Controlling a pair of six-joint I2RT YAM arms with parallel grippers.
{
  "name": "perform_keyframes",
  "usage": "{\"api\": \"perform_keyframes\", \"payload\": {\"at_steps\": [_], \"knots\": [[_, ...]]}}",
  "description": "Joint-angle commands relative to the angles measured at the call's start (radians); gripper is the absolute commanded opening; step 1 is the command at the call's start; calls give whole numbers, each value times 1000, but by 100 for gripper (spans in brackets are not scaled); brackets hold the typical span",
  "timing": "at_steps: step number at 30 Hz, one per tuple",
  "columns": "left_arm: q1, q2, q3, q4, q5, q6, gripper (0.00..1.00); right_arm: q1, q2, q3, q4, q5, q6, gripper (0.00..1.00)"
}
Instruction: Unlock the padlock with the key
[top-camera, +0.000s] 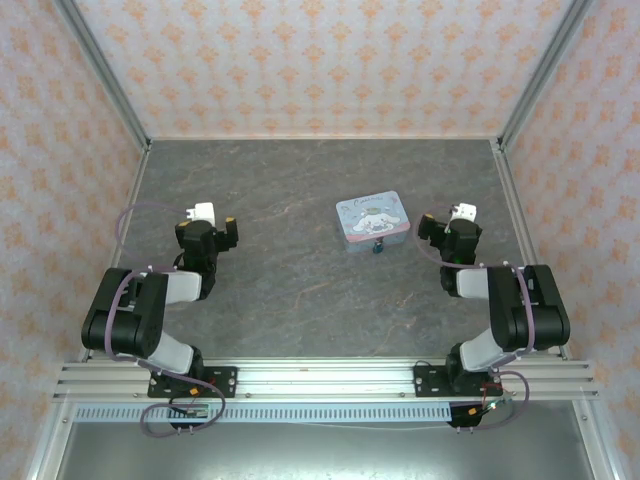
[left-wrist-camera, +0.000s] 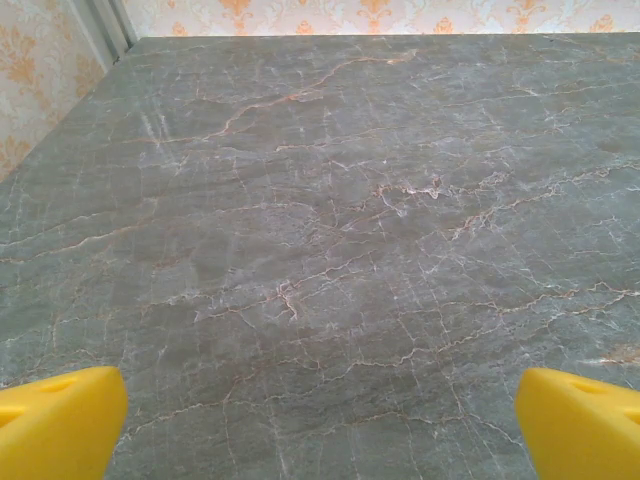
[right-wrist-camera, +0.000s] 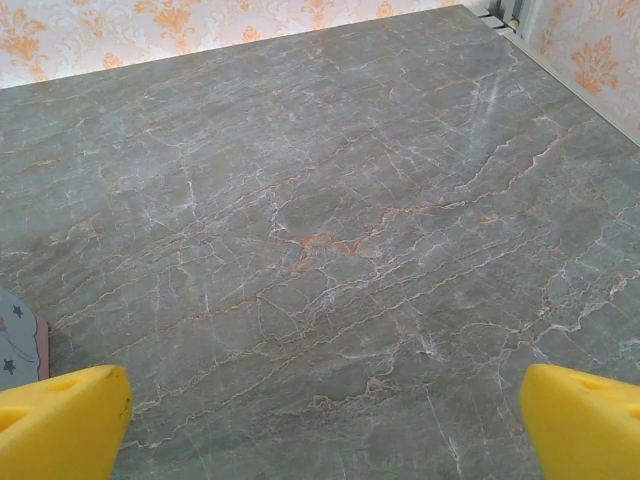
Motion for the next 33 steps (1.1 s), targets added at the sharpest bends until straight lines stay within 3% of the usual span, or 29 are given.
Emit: {"api": "perform_keyframes", "payload": {"at_steps": [1,26,30,33], "knots": [[-3,-5,18,-8,-1,-8,100,-3,4,10,-4,23,3,99],[-3,-7,18,-6,-8,-12,100,-9,-4,9,-8,26,13,99],[-5,-116,90,-216,-87,-46,100,-13,-118,84,-248,32,28,100],[-5,-243,110,-331,-80,-74,100,-13,-201,134,-426,22,82,100]]}}
